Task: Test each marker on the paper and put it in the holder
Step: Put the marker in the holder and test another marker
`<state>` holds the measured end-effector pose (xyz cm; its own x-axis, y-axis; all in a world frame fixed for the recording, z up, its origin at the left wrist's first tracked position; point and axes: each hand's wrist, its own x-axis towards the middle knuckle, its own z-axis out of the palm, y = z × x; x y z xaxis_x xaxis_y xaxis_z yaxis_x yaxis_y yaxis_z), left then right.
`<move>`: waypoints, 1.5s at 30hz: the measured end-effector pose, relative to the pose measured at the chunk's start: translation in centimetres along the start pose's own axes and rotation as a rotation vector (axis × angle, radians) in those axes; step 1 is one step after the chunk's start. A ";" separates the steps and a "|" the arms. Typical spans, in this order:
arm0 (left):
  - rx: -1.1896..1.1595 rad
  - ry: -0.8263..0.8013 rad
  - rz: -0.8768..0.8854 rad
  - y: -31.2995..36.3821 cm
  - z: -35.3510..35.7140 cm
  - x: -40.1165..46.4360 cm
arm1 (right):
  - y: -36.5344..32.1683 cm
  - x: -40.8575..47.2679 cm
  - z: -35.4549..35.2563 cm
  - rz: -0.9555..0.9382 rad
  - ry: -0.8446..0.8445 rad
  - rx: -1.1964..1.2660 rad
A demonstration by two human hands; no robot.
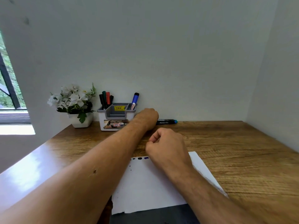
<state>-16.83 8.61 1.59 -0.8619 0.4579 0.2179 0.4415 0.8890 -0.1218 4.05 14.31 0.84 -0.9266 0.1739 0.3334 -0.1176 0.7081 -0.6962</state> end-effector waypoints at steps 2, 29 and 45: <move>0.005 -0.036 0.003 -0.1 0.1 0.2 | 0.1 0.0 0.0 -0.002 0.001 0.001; -0.209 -0.053 0.115 0.6 -4.0 -12.3 | 0.4 -0.2 -1.9 0.053 0.177 0.061; -0.184 -0.033 0.049 0.1 -4.1 -14.3 | 1.2 -0.2 -2.7 0.027 0.229 0.066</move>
<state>-3.43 2.16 2.44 -0.8446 0.5031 0.1833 0.5188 0.8535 0.0478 5.06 16.91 1.67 -0.8254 0.3478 0.4446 -0.1243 0.6563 -0.7442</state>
